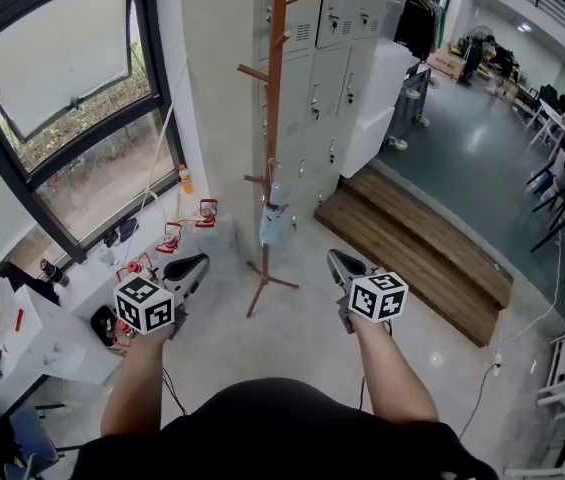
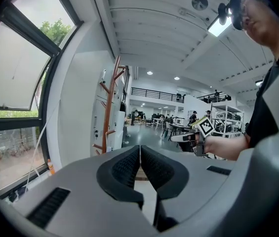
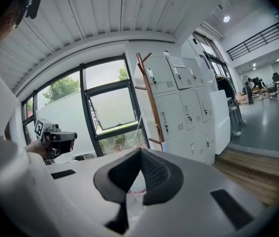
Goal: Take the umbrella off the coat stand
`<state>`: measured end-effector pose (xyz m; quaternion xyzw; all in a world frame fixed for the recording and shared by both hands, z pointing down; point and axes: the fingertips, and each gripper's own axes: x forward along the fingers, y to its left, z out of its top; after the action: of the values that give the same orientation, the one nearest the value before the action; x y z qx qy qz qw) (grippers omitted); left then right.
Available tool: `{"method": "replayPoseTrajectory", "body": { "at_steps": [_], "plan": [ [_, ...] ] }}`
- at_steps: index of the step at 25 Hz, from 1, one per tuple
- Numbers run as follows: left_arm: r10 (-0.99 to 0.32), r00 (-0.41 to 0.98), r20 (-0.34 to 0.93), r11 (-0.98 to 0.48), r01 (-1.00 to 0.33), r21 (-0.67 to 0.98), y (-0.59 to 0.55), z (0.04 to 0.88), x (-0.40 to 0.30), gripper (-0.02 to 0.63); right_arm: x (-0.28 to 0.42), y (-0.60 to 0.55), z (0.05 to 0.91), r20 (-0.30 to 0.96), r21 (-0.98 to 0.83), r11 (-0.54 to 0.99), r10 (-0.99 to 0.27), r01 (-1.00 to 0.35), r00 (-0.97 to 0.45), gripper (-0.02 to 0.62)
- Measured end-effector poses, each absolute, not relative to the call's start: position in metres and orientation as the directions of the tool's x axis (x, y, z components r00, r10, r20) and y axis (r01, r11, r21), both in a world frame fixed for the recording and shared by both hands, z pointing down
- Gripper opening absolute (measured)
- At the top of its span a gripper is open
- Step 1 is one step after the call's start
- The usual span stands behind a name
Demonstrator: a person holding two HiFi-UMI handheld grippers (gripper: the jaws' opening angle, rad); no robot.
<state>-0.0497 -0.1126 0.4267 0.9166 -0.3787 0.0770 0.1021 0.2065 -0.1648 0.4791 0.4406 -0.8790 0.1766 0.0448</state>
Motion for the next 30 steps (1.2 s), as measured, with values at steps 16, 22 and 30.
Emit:
{"method": "replayPoseTrajectory", "body": {
  "at_steps": [16,22,30],
  "plan": [
    [-0.689,0.689,0.225,-0.677,-0.723,0.140,-0.125,0.433,-0.050,0.029,0.203,-0.189,0.488,0.253,-0.264,0.564,-0.743,-0.783,-0.620,0.014],
    [-0.684,0.694,0.223,-0.682,-0.717,0.141,-0.152,0.435,-0.056,0.029,0.199,-0.216,0.494,0.275,-0.262,0.552,-0.743,-0.791,-0.610,0.014],
    [-0.660,0.712,0.240,-0.697,-0.700,0.157,-0.207,0.448,-0.063,0.029,0.186,-0.267,0.504,0.299,-0.257,0.542,-0.743,-0.800,-0.599,0.014]
  ]
}}
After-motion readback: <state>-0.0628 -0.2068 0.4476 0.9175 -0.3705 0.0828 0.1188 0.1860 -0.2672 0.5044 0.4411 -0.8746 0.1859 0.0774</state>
